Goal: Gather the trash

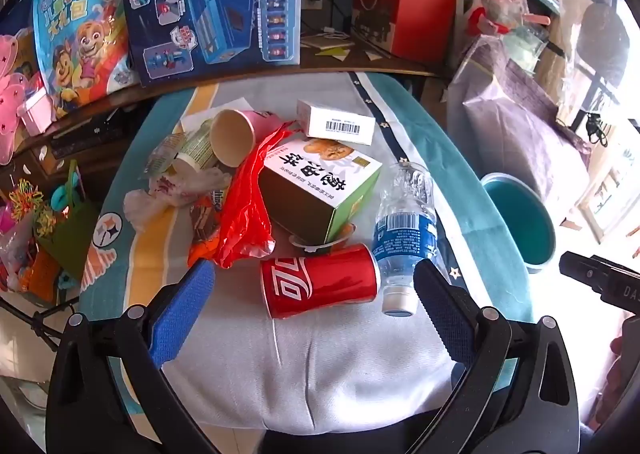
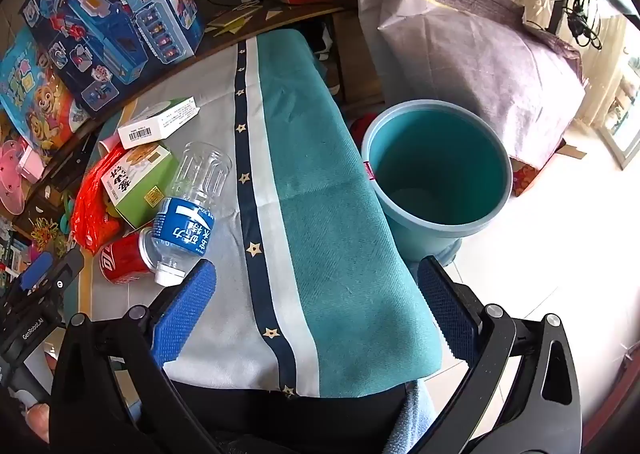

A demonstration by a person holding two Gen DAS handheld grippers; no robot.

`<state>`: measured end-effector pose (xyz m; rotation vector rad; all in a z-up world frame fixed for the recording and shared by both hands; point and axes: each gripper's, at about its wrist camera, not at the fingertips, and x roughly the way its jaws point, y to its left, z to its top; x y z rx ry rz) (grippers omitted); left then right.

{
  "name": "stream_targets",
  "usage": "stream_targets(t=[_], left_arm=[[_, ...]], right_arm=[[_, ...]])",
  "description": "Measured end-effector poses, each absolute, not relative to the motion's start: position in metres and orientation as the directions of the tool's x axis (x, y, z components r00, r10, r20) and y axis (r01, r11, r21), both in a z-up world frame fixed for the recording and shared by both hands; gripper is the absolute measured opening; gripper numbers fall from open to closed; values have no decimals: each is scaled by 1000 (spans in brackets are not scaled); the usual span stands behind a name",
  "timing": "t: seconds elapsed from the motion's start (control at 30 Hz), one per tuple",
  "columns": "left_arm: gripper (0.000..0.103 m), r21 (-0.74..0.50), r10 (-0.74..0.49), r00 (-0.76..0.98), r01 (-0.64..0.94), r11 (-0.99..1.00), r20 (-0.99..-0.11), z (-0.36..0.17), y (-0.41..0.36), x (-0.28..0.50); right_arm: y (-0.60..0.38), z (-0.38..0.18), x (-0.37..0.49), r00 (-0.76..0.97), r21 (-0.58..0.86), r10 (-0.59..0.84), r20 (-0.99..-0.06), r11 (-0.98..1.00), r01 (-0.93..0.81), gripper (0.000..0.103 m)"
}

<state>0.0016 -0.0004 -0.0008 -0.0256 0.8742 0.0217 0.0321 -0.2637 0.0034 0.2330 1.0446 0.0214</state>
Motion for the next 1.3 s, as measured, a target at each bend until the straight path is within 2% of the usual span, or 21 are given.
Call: stream_targets(t=[0.23,1.3], left_arm=[[99,-23,0,670,-26,999,-742,10,5,-5],[99,-31,-25,642,2,1000,-767,5,7,0]], right_arm=[[-263,6,24,542,188,112,-833,978,87,97],[-269,1,30,485,194,112,-867,973,123,97]])
